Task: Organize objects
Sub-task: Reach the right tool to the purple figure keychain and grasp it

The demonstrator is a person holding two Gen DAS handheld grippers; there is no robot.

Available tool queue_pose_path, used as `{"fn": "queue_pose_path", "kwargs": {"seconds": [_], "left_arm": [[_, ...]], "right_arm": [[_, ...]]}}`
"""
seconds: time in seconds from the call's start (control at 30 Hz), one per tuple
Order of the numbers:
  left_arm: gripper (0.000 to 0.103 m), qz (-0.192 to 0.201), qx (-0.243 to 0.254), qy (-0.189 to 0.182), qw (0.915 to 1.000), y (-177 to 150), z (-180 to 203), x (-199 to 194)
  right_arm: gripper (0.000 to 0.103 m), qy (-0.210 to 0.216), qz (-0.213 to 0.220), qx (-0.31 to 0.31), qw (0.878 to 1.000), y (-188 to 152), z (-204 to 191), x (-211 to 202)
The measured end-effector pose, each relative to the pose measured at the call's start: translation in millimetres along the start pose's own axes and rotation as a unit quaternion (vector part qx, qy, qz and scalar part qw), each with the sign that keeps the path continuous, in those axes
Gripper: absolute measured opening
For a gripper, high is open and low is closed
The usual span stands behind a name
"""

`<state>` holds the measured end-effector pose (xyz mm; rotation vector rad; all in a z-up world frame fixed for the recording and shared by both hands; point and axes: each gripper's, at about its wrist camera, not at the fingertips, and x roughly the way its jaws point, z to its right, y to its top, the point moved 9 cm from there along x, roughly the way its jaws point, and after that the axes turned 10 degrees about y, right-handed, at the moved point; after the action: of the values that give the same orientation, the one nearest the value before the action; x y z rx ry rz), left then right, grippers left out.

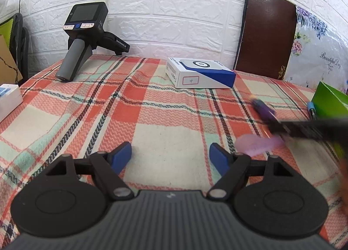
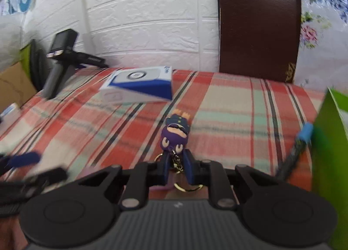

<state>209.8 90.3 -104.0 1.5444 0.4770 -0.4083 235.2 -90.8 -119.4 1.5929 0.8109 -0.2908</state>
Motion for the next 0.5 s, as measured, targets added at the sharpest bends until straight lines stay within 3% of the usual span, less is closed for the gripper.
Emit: {"fn": "queue_pose_path", "kwargs": {"seconds": [0.27,0.37,0.4,0.5], "left_arm": [[0.079,-0.023,0.034,0.006,0.9991,-6.4,5.9,-12.8],[0.079,-0.048,0.011,-0.022,0.9985,-13.8,3.8,-34.9],[0.079,-0.061,0.004,-0.035,0.9975,-17.1,3.8,-43.7],[0.079,-0.091,-0.010,-0.076,0.9929,-27.4,5.8,-75.1]], "right_arm": [[0.014,0.028,-0.008,-0.060,0.998,-78.8,-36.6,-96.9],[0.018,0.038,-0.006,-0.081,0.996,-92.4,-41.3,-120.8],[0.024,0.048,-0.001,-0.083,0.995,-92.3,-41.4,-127.3],[0.058,0.073,0.033,-0.091,0.993,-82.3,-42.1,-148.3]]}}
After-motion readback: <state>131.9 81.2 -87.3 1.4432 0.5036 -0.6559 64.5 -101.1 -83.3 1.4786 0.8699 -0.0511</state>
